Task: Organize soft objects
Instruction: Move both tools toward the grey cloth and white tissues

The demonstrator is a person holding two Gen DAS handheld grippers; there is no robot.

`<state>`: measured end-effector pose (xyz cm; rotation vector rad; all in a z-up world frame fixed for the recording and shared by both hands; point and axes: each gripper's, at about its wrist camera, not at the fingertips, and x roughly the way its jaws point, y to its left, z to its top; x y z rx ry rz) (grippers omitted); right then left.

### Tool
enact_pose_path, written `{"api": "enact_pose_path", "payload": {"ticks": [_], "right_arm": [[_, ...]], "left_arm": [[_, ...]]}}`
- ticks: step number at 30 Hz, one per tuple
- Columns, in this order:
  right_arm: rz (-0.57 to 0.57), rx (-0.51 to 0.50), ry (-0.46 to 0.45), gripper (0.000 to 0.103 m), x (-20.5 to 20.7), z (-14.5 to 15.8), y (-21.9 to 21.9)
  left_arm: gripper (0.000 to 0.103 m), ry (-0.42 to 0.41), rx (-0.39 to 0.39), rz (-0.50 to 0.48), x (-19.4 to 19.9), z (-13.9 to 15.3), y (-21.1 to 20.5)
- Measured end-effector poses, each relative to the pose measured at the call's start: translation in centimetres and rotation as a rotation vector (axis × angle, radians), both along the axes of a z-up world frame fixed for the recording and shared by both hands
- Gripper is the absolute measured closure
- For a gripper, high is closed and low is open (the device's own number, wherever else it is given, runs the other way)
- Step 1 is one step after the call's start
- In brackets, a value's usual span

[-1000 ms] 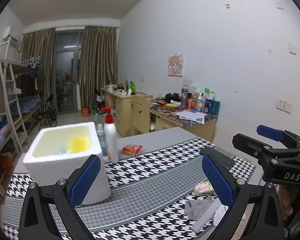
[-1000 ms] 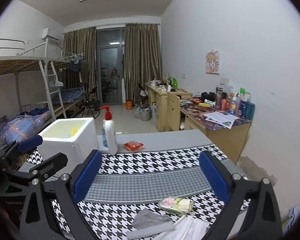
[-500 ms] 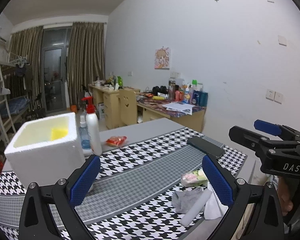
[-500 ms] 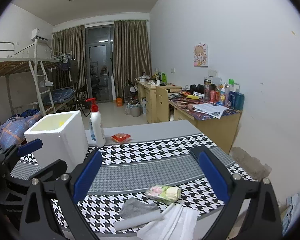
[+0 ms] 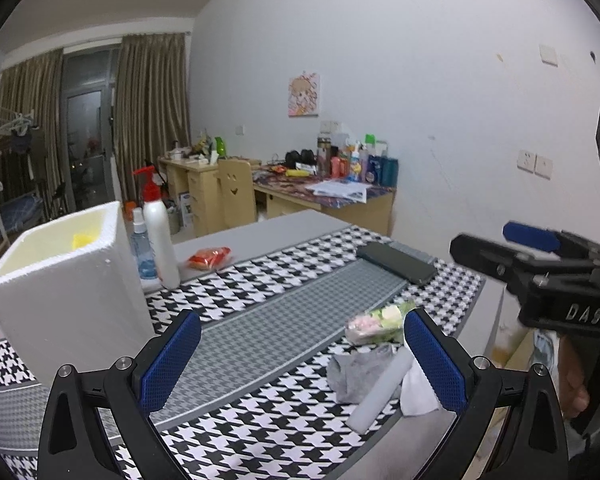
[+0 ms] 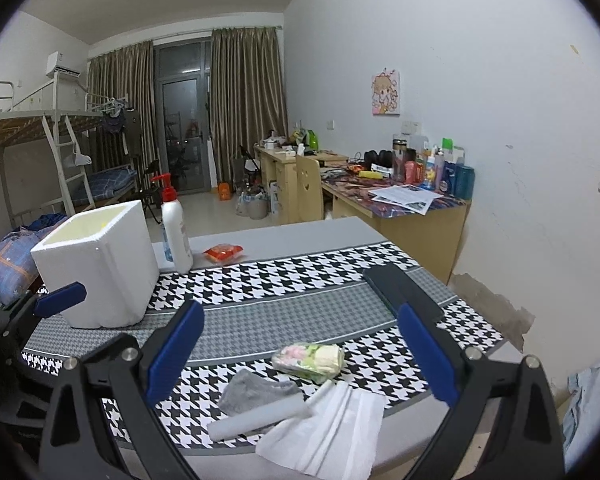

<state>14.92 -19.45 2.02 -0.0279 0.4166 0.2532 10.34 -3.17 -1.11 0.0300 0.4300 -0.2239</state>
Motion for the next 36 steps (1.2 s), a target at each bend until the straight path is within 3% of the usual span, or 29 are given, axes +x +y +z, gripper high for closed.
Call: {"api": "enact_pose_path", "payload": {"ticks": [30,32,36], "right_arm": [[-0.133,0.006,0.161,0.003,-0.4,-6.6,-3.2],[-0.138,0.009,0.169,0.004,-0.2,-6.9,-3.3],[-0.142,0.005,0.189,0.004,0.0,-7.5,-3.6]], "left_arm": [[0.001,0.190,0.048,-0.180,2.5,-6.3,-3.3],[0.009,0.208,0.047,-0.199,2.7,-6.6,-3.5],[0.012,0.240,0.057,-0.218,3.2,-7.5,-3.8]]}}
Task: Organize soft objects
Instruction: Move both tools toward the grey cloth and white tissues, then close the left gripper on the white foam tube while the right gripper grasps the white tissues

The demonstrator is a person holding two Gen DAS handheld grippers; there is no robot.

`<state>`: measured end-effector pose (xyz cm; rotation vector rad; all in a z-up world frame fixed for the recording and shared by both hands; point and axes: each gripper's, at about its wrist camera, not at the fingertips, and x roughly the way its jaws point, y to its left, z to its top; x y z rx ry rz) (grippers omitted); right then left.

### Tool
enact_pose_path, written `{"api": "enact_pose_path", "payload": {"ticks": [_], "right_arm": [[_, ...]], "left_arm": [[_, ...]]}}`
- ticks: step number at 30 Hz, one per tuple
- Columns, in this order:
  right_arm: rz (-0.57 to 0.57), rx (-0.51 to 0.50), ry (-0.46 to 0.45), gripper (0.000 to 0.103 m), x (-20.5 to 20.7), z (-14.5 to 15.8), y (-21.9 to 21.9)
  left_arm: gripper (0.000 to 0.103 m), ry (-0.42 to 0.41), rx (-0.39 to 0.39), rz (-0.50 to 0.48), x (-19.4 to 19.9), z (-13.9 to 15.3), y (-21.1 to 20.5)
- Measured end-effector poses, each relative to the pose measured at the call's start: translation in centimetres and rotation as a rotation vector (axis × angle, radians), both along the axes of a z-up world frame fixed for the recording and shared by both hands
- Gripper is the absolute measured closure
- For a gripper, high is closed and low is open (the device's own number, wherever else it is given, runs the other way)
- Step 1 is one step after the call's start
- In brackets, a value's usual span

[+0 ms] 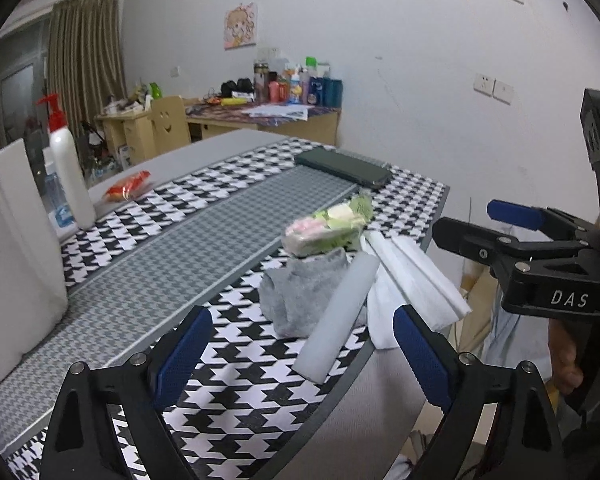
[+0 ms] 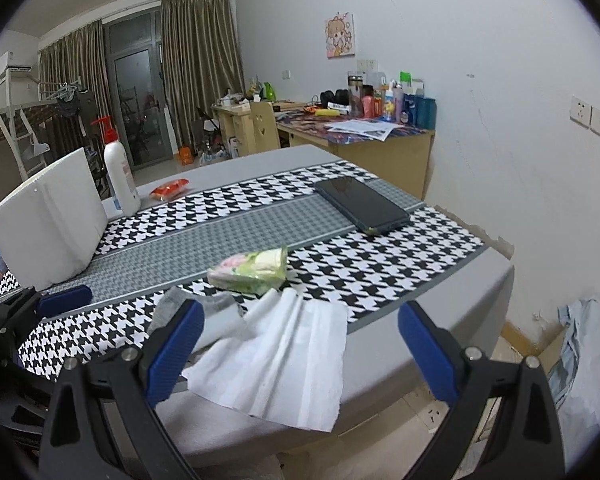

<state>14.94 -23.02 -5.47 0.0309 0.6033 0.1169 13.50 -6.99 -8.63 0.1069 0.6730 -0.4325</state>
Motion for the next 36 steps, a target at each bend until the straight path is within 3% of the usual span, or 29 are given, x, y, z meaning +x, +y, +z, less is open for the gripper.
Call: {"api": "enact_pose_path", "payload": {"ticks": [8,15,17,21,22,30,32,36], "right_arm": [[-0.009,-0.001,0.034,0.004,0.3,-1.2,-0.3],[-0.011,0.009,0.056,0.003,0.5,-2.1,-0.6],[-0.011,0.011,0.063,0.003,0.5,-2.3,-0.8],[-0.008,0.019,0.070,0.003,0.6,-2.6,-1.0],[-0.008,0.021,0.072,0.003,0.6,-2.6,-1.1],[0.002,0.035,0.090,0.003,0.6,-3.2,-1.3],[0.010,0.033,0.094,0.003,0.7,-3.3,-1.2],[0.025,0.033,0.107,0.004,0.7,-3.6,-0.8]], "left_arm": [[0.029,0.063,0.027,-0.050,0.9,-1.6,-1.2],[0.046,0.057,0.038,-0.083,0.9,-2.1,-2.2],[0.054,0.059,0.049,-0.087,0.9,-2.3,-2.4],[0.061,0.075,0.063,-0.090,1.4,-2.7,-2.6],[0.067,0.077,0.066,-0.088,1.5,-2.8,-2.6],[0.069,0.093,0.108,-0.071,2.3,-3.7,-2.8],[0.079,0.096,0.101,-0.062,2.4,-3.8,-2.8],[0.084,0.093,0.087,-0.054,2.5,-3.5,-2.4]]}}
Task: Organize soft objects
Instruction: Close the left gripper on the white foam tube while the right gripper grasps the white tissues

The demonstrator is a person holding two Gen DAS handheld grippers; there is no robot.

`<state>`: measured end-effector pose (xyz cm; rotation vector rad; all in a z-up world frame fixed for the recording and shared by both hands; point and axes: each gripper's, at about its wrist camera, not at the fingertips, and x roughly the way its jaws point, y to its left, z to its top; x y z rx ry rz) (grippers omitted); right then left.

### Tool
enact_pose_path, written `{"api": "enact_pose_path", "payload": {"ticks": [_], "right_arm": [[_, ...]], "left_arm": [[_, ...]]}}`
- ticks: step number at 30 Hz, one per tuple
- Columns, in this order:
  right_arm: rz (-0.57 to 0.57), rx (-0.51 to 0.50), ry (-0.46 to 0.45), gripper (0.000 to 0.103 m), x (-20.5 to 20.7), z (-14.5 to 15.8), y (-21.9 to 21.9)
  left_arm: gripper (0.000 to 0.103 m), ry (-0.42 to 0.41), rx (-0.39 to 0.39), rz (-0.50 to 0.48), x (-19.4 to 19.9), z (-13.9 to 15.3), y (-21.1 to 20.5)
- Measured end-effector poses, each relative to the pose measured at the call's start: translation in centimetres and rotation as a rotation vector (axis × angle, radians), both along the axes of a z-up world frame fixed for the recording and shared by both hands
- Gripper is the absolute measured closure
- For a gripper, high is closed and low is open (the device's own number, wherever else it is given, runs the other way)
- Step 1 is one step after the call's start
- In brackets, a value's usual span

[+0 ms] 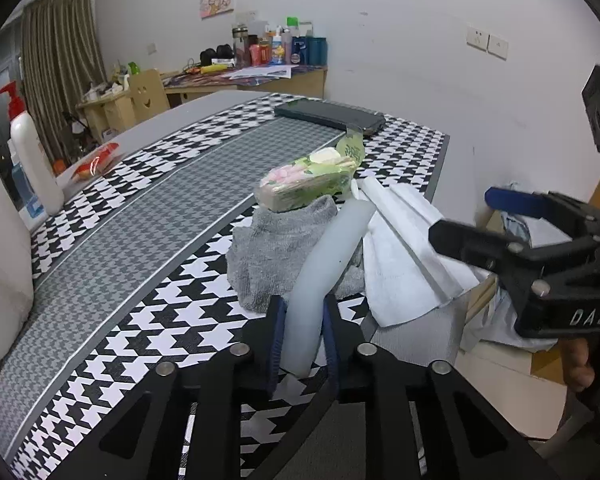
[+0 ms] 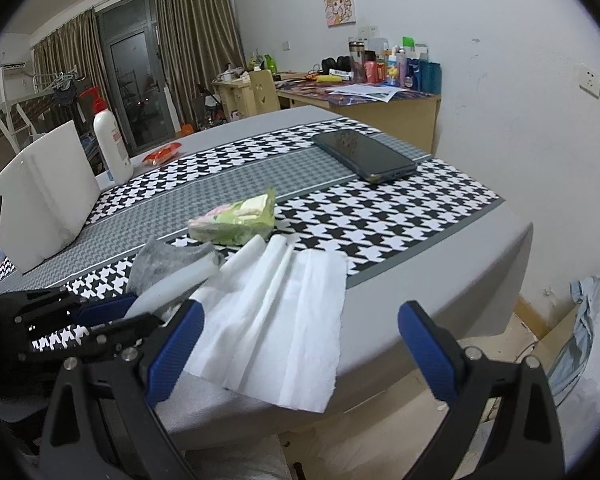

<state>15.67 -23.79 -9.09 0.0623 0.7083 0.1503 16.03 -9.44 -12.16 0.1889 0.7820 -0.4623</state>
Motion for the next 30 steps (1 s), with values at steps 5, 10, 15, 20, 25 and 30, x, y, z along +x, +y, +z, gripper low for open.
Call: {"api": "enact_pose_path", "payload": {"ticks": [5,10,15,20,25,30], "right_arm": [[0.019,-0.002,0.017,0.004,0.1,-0.4,0.7],[0.033,-0.014,0.025,0.006,0.3,-0.6,1.5],[0.023,-0.028,0.091,0.018,1.1,-1.7,1.6],[0.026,-0.077,0.096,0.040,1.1,-1.7,2.4],[0.005,-0.116,0.105,0.060,1.2,-1.5,2.3],[-0.010,-0.100,0.122,0.087,1.7,-1.3,1.8]], "left_arm": [[0.087,-0.017,-0.043,-0.010,-0.5,0.8,0.5],[0.087,-0.052,-0.074,-0.018,-1.3,1.6,0.8],[0.087,-0.070,-0.098,-0.011,-1.9,2.5,1.3],[0.087,-0.093,-0.114,0.010,-2.4,3.3,2.2],[0.087,-0.104,-0.121,0.030,-2.8,3.7,2.9],[0.087,-0.130,-0.129,0.052,-3.4,4.3,3.9]]}}
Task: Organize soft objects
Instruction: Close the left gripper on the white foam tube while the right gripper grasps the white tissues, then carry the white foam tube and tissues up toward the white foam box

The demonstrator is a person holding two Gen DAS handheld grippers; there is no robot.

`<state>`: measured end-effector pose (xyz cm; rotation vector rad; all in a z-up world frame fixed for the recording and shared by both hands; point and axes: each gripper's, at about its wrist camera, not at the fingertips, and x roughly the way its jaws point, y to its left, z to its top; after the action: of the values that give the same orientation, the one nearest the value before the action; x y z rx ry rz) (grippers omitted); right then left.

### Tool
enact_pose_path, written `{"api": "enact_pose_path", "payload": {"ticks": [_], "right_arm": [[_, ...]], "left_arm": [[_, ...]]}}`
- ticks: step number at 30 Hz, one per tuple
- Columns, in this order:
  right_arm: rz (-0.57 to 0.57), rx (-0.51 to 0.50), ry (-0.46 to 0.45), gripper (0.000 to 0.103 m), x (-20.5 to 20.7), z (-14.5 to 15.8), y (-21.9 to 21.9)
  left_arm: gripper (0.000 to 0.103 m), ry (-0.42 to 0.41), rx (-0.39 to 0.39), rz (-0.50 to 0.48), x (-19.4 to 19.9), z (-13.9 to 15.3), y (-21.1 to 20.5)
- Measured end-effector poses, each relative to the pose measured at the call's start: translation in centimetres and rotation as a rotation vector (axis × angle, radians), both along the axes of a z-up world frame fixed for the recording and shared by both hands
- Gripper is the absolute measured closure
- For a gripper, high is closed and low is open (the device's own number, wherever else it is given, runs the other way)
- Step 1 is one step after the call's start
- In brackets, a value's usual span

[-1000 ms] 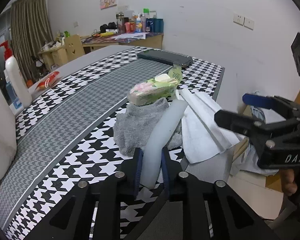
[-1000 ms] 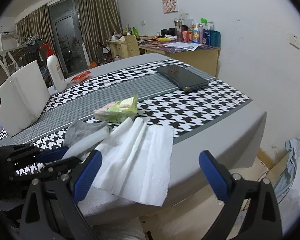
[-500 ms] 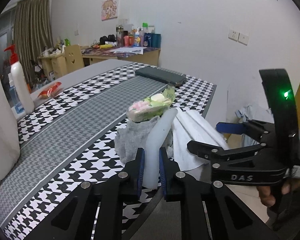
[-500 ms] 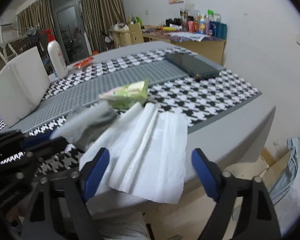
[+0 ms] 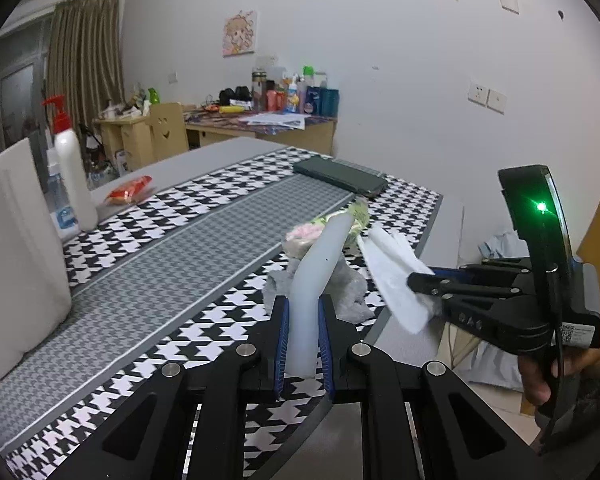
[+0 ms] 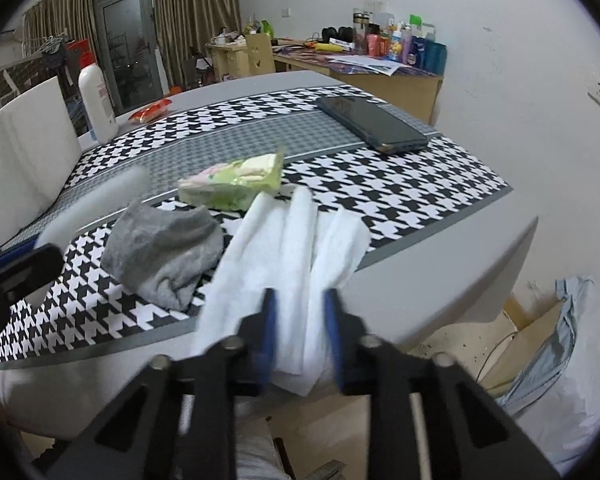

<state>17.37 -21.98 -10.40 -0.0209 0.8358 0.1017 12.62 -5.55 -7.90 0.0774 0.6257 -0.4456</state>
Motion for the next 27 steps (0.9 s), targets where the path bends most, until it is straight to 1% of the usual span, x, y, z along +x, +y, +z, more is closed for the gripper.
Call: {"api": "enact_pose_path", "payload": {"ticks": [1,3,7,11,16,19,27], "right_arm": [[0.004,0.006,-0.002,0.091,0.0,0.1,-0.1],[0.009,-0.001,-0.023,0.091,-0.2,0.5,-0.1],[0.031,0.023,-0.079,0.092,-0.9,1.9,0.0],[0.050,0.033,-0.106,0.092,-1.2,3.1,0.3],[0.101,0.006,-0.190,0.092,-2.2,4.9,1.4],[0.112,0.008,-0.235,0.091,-2.6,5.8,1.7],[0.139,0.055,-0.257,0.091,-2.8,6.5,1.8]], "left_arm": [[0.087,-0.003,-0.001,0.005,-0.1,0.1,0.2],[0.087,-0.007,-0.003,0.022,-0.2,0.3,0.7],[0.087,-0.024,-0.003,0.040,-0.6,0.9,1.2],[0.087,-0.046,-0.003,0.066,-1.0,1.5,1.8],[0.087,-0.056,-0.005,0.080,-1.2,1.7,2.2],[0.087,-0.063,-0.006,0.084,-1.5,1.9,2.2],[0.087,-0.095,-0.015,0.106,-2.2,3.0,2.9]]}}
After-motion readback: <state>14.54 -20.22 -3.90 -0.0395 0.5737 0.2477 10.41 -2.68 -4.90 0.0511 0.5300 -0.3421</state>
